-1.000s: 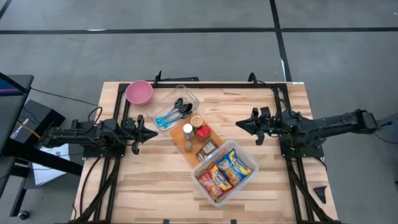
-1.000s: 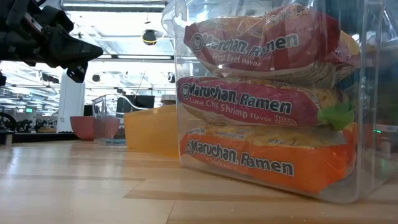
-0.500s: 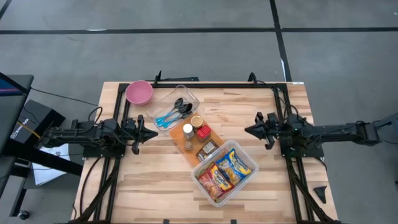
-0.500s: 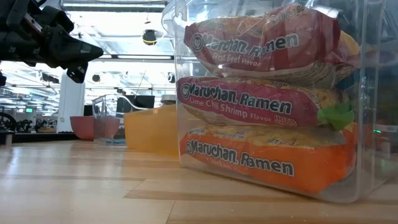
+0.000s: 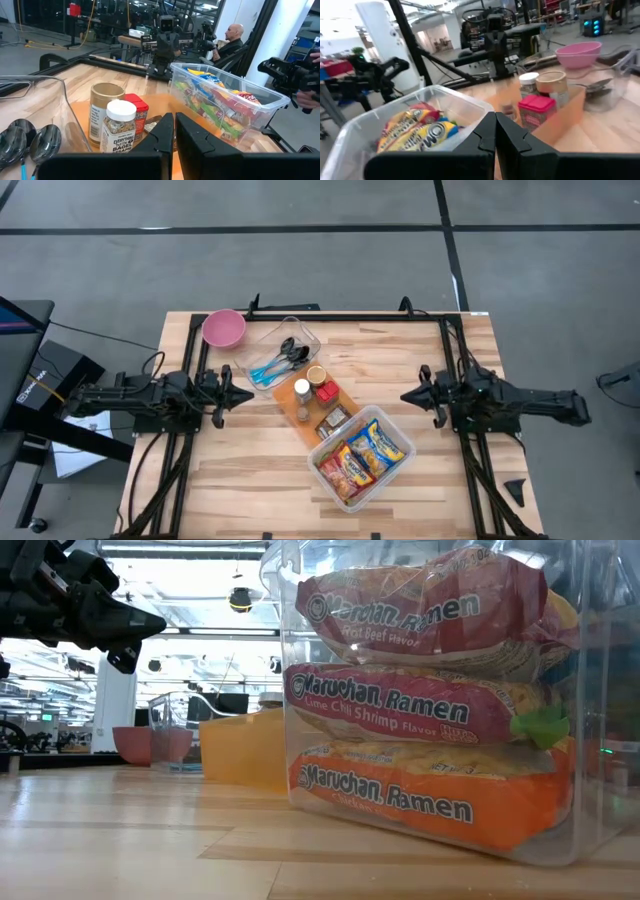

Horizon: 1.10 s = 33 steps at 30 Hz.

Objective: Pick & Place Food Item
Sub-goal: Return to Home Position

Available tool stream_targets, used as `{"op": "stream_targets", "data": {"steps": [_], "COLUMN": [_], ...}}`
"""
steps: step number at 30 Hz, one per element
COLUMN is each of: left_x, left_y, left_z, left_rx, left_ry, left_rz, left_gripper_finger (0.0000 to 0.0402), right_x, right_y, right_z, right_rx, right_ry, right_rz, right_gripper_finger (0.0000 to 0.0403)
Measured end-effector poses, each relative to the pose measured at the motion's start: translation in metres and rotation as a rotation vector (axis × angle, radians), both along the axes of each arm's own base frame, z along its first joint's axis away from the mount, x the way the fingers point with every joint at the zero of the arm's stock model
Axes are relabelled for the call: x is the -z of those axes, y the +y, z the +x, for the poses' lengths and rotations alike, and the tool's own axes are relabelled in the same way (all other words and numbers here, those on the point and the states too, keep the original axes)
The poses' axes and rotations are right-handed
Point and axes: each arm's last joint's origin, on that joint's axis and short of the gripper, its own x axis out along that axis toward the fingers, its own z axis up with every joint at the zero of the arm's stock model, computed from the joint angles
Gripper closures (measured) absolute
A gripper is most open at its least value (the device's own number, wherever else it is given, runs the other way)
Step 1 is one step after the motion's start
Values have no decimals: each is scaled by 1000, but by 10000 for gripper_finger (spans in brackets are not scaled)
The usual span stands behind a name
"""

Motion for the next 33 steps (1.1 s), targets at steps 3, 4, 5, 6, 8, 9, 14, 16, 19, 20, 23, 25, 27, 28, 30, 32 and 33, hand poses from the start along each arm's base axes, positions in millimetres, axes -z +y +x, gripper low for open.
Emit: {"op": "stream_targets", "data": {"steps": [3,4,5,6,8,9,14,16,19,20,23,25,27,28,30,32,33], "left_x": [0,0,0,0,0,0,0,0,0,0,0,0,0,0,0,0,0], "left_y": [0,0,0,0,0,0,0,0,0,0,0,0,0,0,0,0,0], "left_z": [0,0,0,0,0,0,0,0,0,0,0,0,0,0,0,0,0], "left_rx": [0,0,1,1,0,0,0,0,0,0,0,0,0,0,0,0,0], "left_ry": [0,0,0,0,0,0,-3,-4,-3,-3,-3,-3,-3,-3,-3,-3,-3], "left_rz": [0,0,0,0,0,0,0,0,0,0,0,0,0,0,0,0,0], "left_gripper_finger": [389,389,389,389,389,389,389,389,389,389,389,389,389,389,389,389,389], "right_x": [-3,-4,-3,-3,-3,-2,-2,-1,-1,-1,-1,-1,-1,-1,-1,-1,-1], "right_y": [0,0,0,0,-1,-1,0,0,0,0,0,0,0,0,0,0,0], "right_z": [-5,-5,-5,-5,-5,-5,-4,-4,-4,-4,-4,-4,-4,-4,-4,-4,-4], "right_rx": [22,25,31,40,45,46,42,43,44,44,44,43,43,43,42,42,42], "right_ry": [-51,-57,-48,-45,-45,-42,-33,-32,-32,-32,-32,-30,-29,-28,-28,-28,-28], "right_rz": [-38,-52,-55,-54,-54,-54,-50,-52,-52,-52,-51,-26,-8,1,9,8,8], "right_gripper_finger": [403,403,403,403,403,403,402,400,395,395,393,393,393,393,393,393,393]}}
